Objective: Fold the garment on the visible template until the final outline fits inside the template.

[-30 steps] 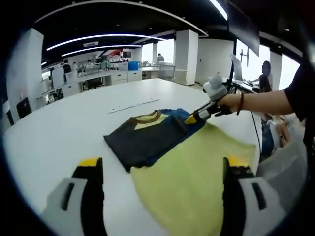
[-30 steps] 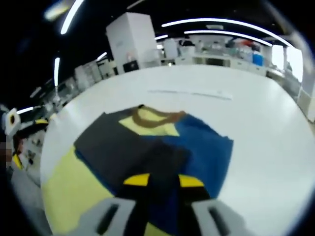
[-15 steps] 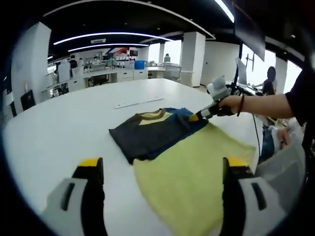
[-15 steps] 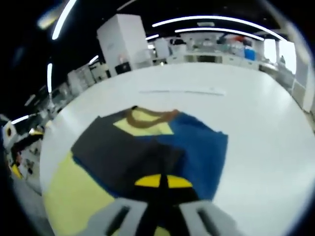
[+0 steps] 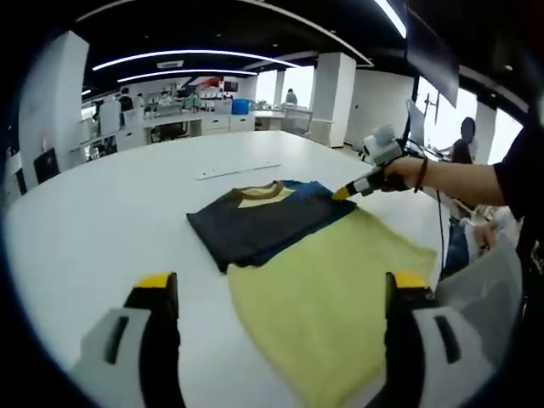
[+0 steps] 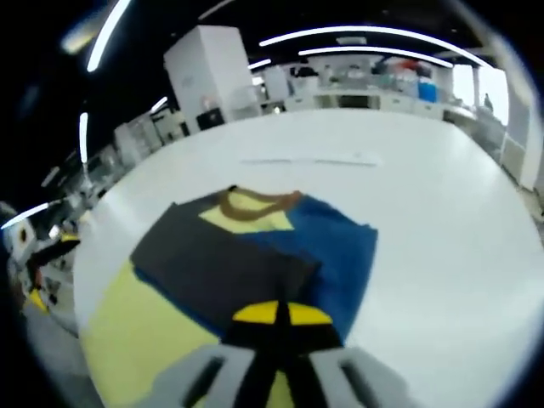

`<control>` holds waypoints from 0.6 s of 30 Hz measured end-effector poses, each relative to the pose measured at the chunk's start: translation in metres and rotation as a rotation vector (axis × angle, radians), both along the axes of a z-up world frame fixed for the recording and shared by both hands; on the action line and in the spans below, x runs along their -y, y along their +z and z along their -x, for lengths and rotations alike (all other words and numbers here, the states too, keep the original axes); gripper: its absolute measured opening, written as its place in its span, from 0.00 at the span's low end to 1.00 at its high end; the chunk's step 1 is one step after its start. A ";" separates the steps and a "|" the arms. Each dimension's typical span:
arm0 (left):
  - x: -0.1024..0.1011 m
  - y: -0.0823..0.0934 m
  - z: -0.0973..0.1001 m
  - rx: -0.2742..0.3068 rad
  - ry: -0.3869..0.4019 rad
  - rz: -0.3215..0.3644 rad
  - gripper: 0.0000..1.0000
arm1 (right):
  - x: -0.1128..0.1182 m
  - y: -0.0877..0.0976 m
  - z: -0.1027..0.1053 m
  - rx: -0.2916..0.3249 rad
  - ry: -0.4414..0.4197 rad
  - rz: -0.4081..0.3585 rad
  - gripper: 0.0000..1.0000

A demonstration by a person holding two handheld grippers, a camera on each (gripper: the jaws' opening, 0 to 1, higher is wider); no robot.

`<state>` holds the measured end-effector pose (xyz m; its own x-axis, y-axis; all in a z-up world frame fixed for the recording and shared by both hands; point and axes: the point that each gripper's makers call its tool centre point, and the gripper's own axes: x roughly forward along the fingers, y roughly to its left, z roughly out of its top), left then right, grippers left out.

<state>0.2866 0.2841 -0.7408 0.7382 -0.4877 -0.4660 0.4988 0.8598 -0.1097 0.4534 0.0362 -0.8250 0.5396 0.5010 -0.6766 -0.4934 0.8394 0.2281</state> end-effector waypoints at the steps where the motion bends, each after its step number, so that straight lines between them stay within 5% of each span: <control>1: -0.001 -0.001 0.001 -0.003 -0.006 -0.008 0.99 | 0.000 0.000 0.000 -0.003 -0.002 -0.003 0.00; 18: -0.006 -0.012 0.017 -0.047 -0.024 -0.037 0.99 | 0.006 -0.007 0.008 -0.028 -0.004 0.042 0.00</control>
<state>0.2696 0.2900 -0.7529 0.7036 -0.4869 -0.5176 0.5144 0.8515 -0.1017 0.4452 0.0306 -0.8317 0.5221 0.4695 -0.7120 -0.4839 0.8505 0.2060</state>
